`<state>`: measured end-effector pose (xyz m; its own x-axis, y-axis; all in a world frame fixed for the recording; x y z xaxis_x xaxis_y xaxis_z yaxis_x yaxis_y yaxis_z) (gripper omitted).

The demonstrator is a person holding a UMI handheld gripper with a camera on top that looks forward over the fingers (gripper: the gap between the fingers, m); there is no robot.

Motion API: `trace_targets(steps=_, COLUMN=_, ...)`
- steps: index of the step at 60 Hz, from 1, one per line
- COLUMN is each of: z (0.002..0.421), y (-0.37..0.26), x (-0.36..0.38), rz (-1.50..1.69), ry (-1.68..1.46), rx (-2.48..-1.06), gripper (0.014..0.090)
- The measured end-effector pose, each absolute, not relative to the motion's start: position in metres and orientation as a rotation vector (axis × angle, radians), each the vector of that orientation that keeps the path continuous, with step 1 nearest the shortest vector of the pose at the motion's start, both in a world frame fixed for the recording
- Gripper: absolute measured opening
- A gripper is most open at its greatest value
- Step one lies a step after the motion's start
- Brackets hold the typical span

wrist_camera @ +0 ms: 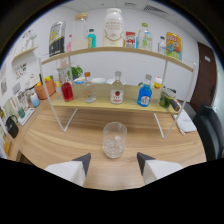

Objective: Make me a cup of Mojito.

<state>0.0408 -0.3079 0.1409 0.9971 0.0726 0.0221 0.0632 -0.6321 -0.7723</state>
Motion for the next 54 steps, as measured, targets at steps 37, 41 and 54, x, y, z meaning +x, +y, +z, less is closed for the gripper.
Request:
trace_targets(steps=37, z=0.161, y=-0.327, x=0.143, rz=-0.019, ry=-0.09, rx=-2.274, gripper=0.0865)
trace_targets(steps=41, z=0.174, y=-0.307, x=0.157, rz=-0.019, ry=-0.077, rx=-2.251, gripper=0.0868)
trace_targets(steps=54, z=0.205, y=-0.232, x=0.19, rz=-0.019, ry=-0.071, rx=-2.173, gripper=0.0865)
